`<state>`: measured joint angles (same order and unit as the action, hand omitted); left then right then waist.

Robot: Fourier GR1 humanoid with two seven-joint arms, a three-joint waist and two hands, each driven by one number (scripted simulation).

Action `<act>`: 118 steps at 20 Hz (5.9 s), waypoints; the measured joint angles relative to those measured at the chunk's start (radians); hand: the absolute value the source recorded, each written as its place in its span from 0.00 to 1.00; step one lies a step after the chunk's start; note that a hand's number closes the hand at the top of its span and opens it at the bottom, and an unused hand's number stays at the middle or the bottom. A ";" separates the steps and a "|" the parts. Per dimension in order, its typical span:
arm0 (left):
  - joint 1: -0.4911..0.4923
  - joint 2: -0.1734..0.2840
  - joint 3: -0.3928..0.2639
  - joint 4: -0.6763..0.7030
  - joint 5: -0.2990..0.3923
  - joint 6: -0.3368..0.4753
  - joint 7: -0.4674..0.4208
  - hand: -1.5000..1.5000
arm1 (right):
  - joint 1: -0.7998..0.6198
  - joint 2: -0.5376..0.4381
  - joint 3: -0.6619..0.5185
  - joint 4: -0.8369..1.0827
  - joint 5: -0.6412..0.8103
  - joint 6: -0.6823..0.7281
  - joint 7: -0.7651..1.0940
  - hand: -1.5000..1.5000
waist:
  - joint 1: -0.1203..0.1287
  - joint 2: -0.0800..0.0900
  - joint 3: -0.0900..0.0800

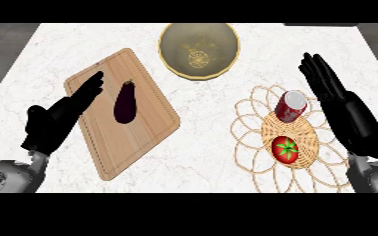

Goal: Pick the tomato from the placemat and place it in the bowl

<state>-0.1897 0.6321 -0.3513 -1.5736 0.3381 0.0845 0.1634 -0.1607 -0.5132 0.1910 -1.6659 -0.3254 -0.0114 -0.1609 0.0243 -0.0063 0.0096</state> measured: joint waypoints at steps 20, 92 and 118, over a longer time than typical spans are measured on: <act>0.057 -0.255 0.014 -0.040 0.125 0.088 -0.072 0.50 | 0.446 0.055 0.020 -0.041 0.753 -0.822 0.460 0.00 | -0.067 0.008 -0.027; 0.024 -0.395 0.023 0.023 0.037 0.043 -0.065 0.50 | 0.055 0.499 -0.038 0.089 1.436 0.046 1.377 1.00 | -0.023 -0.002 -0.020; 0.001 -0.417 0.043 0.050 0.019 -0.027 -0.056 0.50 | -0.259 0.502 0.572 0.094 1.425 0.346 0.874 1.00 | 0.034 0.009 -0.014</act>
<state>-0.1885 0.2149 -0.3078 -1.5240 0.3573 0.0573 0.1075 -0.4200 -0.0113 0.7629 -1.5719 1.1000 0.3341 0.7132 0.0584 0.0023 -0.0040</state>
